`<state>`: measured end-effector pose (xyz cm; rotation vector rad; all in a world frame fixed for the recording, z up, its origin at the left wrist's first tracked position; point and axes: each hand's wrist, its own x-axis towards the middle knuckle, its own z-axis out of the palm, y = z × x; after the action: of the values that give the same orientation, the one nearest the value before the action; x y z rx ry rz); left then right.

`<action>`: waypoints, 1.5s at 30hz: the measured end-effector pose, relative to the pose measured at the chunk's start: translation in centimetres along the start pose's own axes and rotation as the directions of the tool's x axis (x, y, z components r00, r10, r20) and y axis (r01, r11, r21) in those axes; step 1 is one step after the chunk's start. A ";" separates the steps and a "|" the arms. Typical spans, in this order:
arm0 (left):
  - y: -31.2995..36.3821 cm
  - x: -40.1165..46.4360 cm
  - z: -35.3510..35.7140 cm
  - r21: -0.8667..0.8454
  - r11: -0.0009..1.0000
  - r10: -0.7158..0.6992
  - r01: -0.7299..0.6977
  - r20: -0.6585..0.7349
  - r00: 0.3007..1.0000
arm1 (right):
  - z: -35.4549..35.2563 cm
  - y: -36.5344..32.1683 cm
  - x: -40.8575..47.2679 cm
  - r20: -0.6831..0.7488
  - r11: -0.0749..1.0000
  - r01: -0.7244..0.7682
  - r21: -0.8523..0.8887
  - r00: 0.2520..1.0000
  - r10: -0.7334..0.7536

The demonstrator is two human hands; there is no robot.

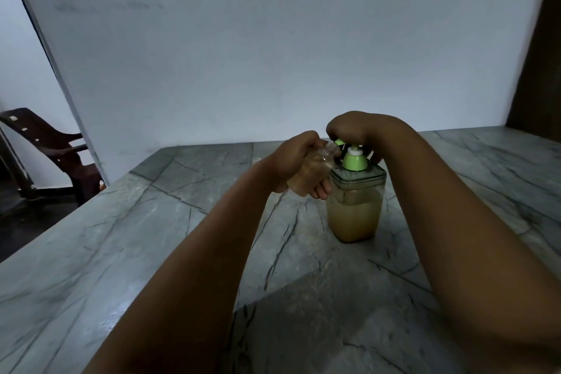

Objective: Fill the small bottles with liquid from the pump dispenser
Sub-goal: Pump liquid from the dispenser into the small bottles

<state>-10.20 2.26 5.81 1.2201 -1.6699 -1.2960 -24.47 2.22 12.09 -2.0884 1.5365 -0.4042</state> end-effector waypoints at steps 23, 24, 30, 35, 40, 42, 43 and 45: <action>-0.2 0.0 0.1 -0.016 1.000 0.006 -0.006 0.012 1.000 | -0.5 0.3 0.2 -0.005 0.993 -0.011 0.120 1.000 0.011; -0.2 0.0 0.1 -0.020 1.000 0.005 -0.005 0.010 1.000 | -0.3 0.3 0.2 -0.010 0.995 -0.010 0.097 1.000 0.011; -0.2 -0.1 0.2 -0.003 1.000 0.003 -0.003 -0.002 1.000 | 0.1 0.1 0.2 0.001 1.000 -0.012 0.028 1.000 0.012; -0.3 -0.1 0.1 -0.009 1.000 0.009 -0.009 -0.004 1.000 | -0.6 0.2 -0.3 -0.006 0.986 -0.023 0.168 1.000 0.024; -0.2 -0.1 0.2 -0.018 1.000 0.009 -0.009 -0.009 1.000 | 0.1 0.1 -0.2 -0.016 0.998 -0.005 0.058 1.000 0.006; -0.2 -0.1 0.3 -0.019 1.000 0.008 -0.008 -0.011 1.000 | 0.4 0.0 -0.3 0.015 0.999 -0.017 0.034 1.000 0.017; -0.2 -0.1 0.3 -0.017 1.000 0.005 -0.005 -0.012 1.000 | 0.5 0.0 -0.3 0.015 1.000 -0.015 0.021 1.000 0.014; -0.4 -0.1 0.3 -0.017 1.000 0.002 -0.002 -0.018 1.000 | 0.2 0.2 0.0 0.011 0.998 -0.004 0.059 1.000 0.004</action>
<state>-10.31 2.41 5.38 1.2165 -1.6438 -1.2923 -24.51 2.19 11.80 -2.0384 1.5041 -0.4311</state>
